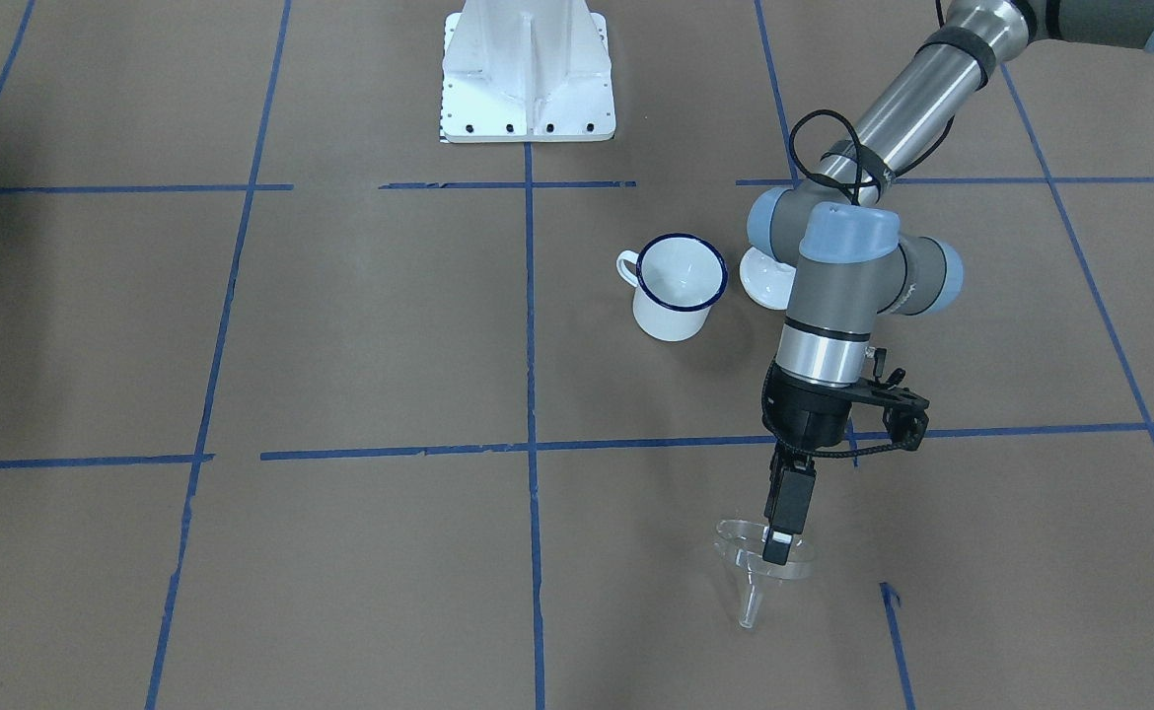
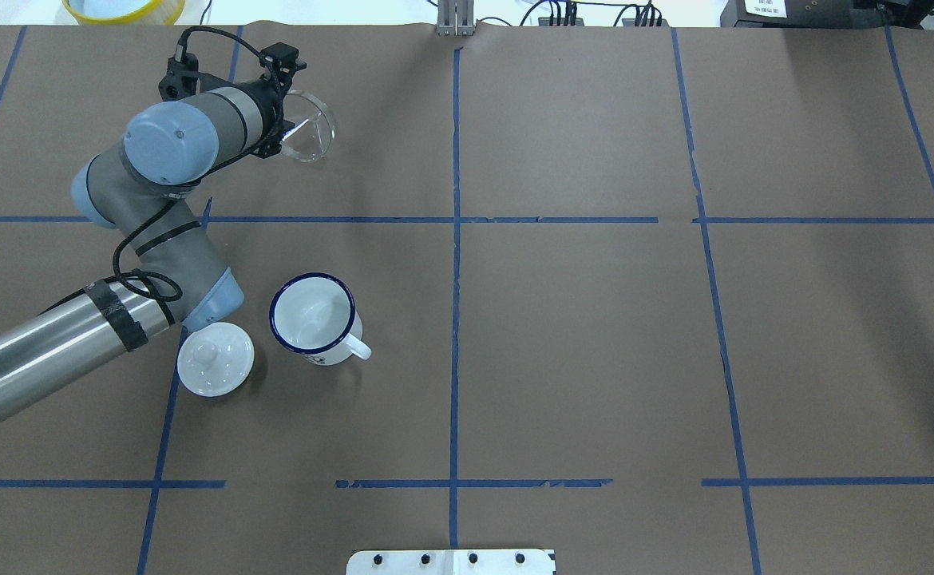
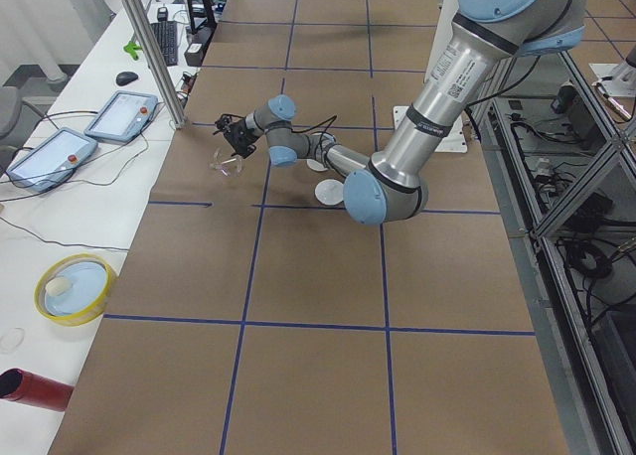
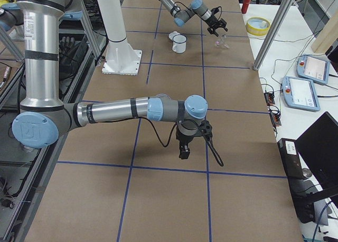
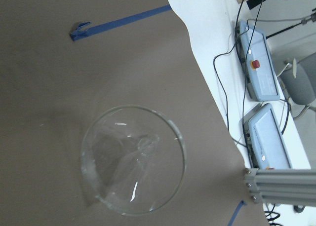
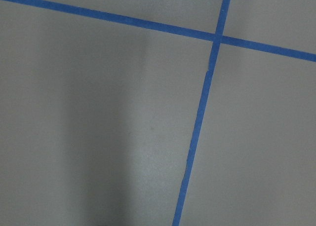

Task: Place funnel on cup
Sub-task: 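Close the left gripper on the glass funnel's rim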

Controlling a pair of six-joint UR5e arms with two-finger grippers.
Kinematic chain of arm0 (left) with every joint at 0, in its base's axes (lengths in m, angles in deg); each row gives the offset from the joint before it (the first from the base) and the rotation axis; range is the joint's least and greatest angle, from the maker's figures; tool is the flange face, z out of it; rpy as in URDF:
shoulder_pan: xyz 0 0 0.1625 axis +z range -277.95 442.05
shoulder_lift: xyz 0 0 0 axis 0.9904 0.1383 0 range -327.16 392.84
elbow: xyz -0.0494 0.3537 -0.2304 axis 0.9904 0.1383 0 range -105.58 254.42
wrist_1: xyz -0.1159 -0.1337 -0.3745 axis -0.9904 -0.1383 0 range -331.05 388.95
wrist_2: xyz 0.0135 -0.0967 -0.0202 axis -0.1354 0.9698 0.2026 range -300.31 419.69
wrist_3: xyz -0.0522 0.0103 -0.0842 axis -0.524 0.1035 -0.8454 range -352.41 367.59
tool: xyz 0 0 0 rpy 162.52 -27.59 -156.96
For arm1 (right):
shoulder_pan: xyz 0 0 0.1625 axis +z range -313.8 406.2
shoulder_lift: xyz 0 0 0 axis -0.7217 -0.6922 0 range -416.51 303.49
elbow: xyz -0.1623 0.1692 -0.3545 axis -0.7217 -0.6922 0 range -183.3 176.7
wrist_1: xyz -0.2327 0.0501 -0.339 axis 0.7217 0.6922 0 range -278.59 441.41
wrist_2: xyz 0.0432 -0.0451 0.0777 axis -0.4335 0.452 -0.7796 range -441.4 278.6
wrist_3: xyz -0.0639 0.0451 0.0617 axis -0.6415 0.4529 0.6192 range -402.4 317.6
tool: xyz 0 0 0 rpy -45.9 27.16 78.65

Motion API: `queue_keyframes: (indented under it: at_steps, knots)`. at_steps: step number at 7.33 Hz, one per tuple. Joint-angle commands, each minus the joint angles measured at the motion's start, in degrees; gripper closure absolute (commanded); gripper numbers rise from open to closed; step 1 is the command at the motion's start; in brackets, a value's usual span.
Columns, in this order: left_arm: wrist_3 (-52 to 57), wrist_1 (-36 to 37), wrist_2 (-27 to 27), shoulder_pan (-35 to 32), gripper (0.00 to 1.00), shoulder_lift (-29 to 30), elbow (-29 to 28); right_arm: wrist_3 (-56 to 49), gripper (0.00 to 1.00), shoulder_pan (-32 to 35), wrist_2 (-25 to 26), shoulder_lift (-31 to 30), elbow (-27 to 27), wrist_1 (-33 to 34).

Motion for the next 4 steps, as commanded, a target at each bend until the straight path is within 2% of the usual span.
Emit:
queue_keyframes:
  at_steps: [1, 2, 3, 4]
  knots:
    - [-0.4, -3.43, 0.13, -0.19, 0.09, 1.01, -4.33, -0.04, 0.0, 0.0, 0.0, 0.0, 0.0, 0.0]
    - [-0.14, -3.44, 0.13, -0.1, 0.21, 1.18, -4.59, -0.04, 0.0, 0.0, 0.0, 0.0, 0.0, 0.0]
    - [-0.05, -3.52, 0.13, -0.1, 0.49, 1.19, -4.68, -0.04, 0.0, 0.0, 0.0, 0.0, 0.0, 0.0]
    - [0.21, -3.52, 0.31, -0.1, 0.89, 1.19, -4.68, -0.04, 0.0, 0.0, 0.0, 0.0, 0.0, 0.0]
